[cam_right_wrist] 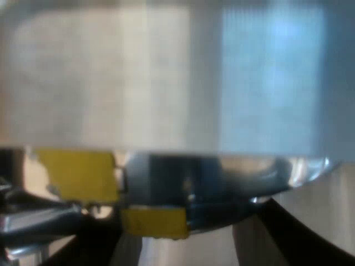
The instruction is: Put the handle in the coffee machine
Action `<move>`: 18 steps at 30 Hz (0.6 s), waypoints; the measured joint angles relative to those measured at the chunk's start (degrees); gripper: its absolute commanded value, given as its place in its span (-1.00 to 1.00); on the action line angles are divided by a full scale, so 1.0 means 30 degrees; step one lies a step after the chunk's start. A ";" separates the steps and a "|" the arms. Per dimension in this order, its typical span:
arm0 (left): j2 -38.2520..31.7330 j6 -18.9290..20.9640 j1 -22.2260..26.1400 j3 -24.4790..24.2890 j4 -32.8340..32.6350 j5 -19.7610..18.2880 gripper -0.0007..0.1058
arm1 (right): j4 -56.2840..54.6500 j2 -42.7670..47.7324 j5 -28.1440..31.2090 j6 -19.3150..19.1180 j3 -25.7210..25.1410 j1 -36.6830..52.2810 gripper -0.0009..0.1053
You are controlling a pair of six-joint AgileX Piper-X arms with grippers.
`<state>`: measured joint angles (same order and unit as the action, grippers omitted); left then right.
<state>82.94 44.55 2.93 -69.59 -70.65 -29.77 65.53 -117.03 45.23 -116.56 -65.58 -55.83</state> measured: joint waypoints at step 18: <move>-0.3025 0.2691 -0.2023 0.4076 0.1782 -0.1535 -0.98 | -0.0604 0.0259 0.0840 -0.0160 0.0162 -0.0023 -0.21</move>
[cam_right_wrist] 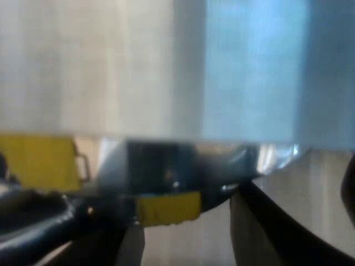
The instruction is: Put the handle in the coffee machine
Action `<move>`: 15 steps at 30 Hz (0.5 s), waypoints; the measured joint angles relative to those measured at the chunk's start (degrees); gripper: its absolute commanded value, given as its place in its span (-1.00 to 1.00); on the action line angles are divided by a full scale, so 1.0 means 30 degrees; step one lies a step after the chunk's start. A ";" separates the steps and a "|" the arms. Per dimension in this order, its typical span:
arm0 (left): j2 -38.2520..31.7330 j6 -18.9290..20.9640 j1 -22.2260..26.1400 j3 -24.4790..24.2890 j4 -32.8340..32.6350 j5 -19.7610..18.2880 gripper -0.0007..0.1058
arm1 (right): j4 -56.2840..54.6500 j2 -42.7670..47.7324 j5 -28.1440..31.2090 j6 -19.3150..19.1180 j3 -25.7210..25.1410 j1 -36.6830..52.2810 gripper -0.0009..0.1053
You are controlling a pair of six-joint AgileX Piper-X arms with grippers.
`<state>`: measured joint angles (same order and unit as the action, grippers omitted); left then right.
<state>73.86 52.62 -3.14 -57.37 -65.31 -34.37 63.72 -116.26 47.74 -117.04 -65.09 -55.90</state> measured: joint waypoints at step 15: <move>-0.0608 0.3645 -0.0077 0.0275 0.0738 -0.0335 -0.98 | -0.0773 0.0212 0.0098 0.0294 0.0014 -0.0168 -0.38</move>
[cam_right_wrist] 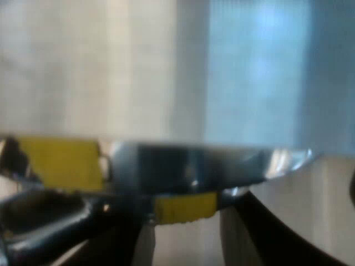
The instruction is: Put the handle in the coffee machine
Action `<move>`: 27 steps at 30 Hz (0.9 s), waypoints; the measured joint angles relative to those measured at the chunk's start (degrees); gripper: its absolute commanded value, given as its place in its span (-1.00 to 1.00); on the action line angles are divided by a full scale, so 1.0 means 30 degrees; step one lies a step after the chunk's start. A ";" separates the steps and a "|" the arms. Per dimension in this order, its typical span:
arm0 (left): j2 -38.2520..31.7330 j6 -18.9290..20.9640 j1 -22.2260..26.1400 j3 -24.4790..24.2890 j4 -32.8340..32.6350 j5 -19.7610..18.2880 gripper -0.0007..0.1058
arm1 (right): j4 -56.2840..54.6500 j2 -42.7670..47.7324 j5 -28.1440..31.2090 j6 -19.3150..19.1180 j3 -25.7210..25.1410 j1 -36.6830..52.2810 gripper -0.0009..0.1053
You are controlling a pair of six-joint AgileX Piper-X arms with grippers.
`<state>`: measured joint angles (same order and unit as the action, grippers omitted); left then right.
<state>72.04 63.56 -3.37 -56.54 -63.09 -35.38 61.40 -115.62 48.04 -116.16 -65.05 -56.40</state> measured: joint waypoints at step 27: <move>-0.2708 0.7215 -0.2405 0.2060 0.3534 0.2429 -0.98 | -1.5052 1.2375 -0.3436 0.7066 0.7999 -0.2335 -0.17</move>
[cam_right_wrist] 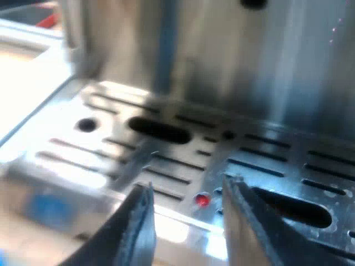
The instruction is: Put the handle in the coffee machine
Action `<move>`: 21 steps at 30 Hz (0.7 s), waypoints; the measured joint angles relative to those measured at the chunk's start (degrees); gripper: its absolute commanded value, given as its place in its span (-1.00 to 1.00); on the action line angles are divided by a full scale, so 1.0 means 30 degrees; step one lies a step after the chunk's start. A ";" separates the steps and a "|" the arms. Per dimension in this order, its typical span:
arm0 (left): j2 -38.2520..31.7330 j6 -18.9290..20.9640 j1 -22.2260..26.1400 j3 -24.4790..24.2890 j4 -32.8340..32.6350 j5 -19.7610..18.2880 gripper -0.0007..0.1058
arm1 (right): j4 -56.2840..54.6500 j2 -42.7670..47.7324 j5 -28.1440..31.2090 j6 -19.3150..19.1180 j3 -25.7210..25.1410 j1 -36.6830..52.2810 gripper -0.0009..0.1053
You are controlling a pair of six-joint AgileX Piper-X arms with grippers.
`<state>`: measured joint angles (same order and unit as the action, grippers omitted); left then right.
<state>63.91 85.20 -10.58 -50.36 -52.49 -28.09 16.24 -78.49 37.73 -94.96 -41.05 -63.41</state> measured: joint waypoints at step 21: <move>-0.0172 0.1935 -0.5654 0.0145 0.1308 0.3124 -0.98 | -0.7567 0.8806 -0.2732 0.0454 -0.0025 -0.0097 0.31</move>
<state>63.40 91.01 -27.54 -49.93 -48.57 -18.72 -6.46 -52.08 29.54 -93.60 -41.12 -63.70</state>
